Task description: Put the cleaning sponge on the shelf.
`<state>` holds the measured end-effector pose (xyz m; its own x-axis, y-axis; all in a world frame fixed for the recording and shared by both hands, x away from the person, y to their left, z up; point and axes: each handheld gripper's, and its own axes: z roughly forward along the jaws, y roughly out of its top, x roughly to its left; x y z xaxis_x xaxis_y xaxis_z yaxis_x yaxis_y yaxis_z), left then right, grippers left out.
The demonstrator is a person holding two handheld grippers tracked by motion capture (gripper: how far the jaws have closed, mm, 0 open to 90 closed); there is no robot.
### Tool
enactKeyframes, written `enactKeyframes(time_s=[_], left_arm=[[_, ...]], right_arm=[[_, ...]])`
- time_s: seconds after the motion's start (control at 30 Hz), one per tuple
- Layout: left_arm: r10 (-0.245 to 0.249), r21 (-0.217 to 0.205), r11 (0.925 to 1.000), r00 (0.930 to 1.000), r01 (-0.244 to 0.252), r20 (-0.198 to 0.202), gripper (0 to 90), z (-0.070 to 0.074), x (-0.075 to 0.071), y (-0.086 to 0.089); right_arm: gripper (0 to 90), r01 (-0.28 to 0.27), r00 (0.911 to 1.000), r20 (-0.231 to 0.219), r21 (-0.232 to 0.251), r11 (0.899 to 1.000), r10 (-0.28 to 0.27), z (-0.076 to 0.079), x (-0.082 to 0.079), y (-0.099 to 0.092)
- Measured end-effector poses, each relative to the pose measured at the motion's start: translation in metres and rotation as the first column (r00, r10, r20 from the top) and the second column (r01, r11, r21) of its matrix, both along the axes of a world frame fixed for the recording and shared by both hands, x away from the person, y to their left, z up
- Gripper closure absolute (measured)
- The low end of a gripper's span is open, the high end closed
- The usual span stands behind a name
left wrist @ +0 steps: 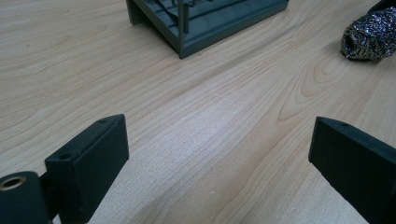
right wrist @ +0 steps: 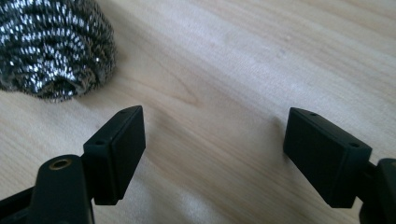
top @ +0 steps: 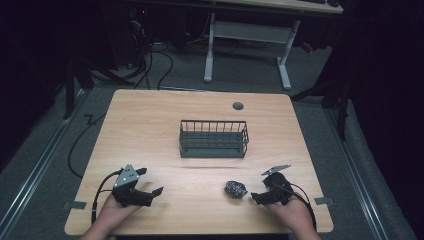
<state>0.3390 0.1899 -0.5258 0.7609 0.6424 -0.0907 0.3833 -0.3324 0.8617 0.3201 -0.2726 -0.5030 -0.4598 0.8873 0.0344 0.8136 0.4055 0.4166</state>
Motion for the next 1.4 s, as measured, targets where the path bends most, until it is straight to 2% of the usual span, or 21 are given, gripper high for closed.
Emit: enactKeyframes(time_s=[0.1, 0.2, 0.43, 0.67, 0.8, 0.93, 1.0, 1.03, 1.07, 1.13, 1.23, 1.33, 1.4], left_arm=[[0.001, -0.002, 1.0000, 1.0000, -0.001, 0.000, 5.7, 0.000, 0.000, 0.000], [0.003, -0.002, 1.0000, 1.0000, -0.003, 0.001, 5.7, 0.000, 0.001, 0.001], [-0.002, 0.002, 1.0000, 1.0000, 0.002, 0.002, 5.6, 0.000, 0.001, 0.000], [-0.003, 0.003, 1.0000, 1.0000, 0.003, 0.002, 5.7, 0.001, 0.001, 0.000], [-0.001, 0.002, 1.0000, 1.0000, 0.001, 0.003, 5.6, 0.001, 0.001, 0.000], [-0.001, 0.007, 1.0000, 1.0000, 0.001, 0.002, 5.7, 0.000, 0.001, 0.000], [-0.003, 0.007, 1.0000, 1.0000, 0.003, 0.003, 5.7, 0.000, 0.001, 0.000], [-0.003, 0.007, 1.0000, 1.0000, 0.003, 0.003, 5.6, 0.000, 0.001, 0.000], [-0.002, 0.006, 1.0000, 1.0000, 0.002, 0.002, 5.6, 0.000, 0.001, 0.000], [-0.001, 0.005, 1.0000, 1.0000, 0.001, 0.004, 5.6, 0.000, 0.001, 0.000], [-0.001, 0.006, 1.0000, 1.0000, 0.001, 0.004, 5.6, 0.001, 0.001, 0.000], [-0.002, 0.006, 1.0000, 1.0000, 0.002, 0.004, 5.6, 0.000, 0.001, 0.000], [-0.002, 0.005, 1.0000, 1.0000, 0.002, 0.003, 5.6, 0.000, 0.001, 0.000]], right_arm=[[20.8, -0.013, 0.9997, -0.019, -0.020, 1.000, 0.013, 0.001, 0.000, 0.002], [20.9, -0.049, 0.9977, -0.050, -0.051, 0.998, 0.047, 0.005, 0.000, 0.007], [21.2, -0.079, 0.9933, -0.089, -0.059, 0.995, 0.073, 0.010, -0.001, 0.015], [21.5, -0.128, 0.9839, -0.140, -0.117, 0.985, 0.112, 0.018, 0.000, 0.022], [21.5, -0.136, 0.9760, -0.188, -0.127, 0.983, 0.110, 0.024, 0.003, 0.028], [21.5, -0.143, 0.9721, -0.205, -0.136, 0.980, 0.114, 0.025, 0.004, 0.030], [21.2, -0.171, 0.9646, -0.224, -0.131, 0.976, 0.139, 0.027, 0.005, 0.034], [21.2, -0.171, 0.9646, -0.224, -0.131, 0.976, 0.139, 0.027, 0.005, 0.034], [20.4, -0.189, 0.9603, -0.232, -0.128, 0.974, 0.156, 0.030, 0.006, 0.040], [19.2, -0.214, 0.9572, -0.226, -0.132, 0.968, 0.180, 0.032, 0.008, 0.045], [17.9, -0.213, 0.9546, -0.238, -0.126, 0.969, 0.178, 0.034, 0.009, 0.052], [16.8, -0.239, 0.9490, -0.240, -0.125, 0.963, 0.205, 0.033, 0.014, 0.058], [16.6, -0.243, 0.9470, -0.244, -0.120, 0.963, 0.208, 0.033, 0.016, 0.063]])
